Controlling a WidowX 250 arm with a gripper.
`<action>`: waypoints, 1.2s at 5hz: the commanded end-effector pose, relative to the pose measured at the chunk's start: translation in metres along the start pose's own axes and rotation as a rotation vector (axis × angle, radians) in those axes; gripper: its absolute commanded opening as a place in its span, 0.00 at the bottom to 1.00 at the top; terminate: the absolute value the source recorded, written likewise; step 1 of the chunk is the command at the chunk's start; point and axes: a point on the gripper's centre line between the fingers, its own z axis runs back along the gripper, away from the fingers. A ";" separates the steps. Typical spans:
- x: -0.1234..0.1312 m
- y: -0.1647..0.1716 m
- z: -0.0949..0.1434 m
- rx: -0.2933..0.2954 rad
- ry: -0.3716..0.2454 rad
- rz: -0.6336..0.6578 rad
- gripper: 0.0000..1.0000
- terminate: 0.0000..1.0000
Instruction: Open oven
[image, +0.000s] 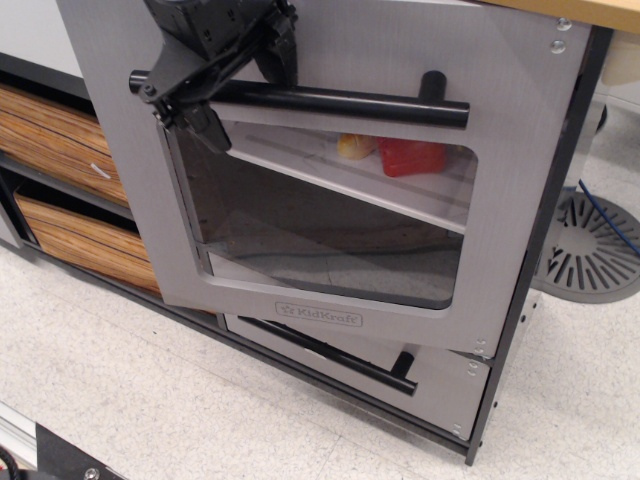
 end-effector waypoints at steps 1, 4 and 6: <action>0.006 0.010 0.073 -0.101 0.006 -0.154 1.00 0.00; 0.026 0.078 0.024 0.178 0.075 -0.503 1.00 0.00; 0.072 0.111 0.008 0.184 0.125 -0.614 1.00 0.00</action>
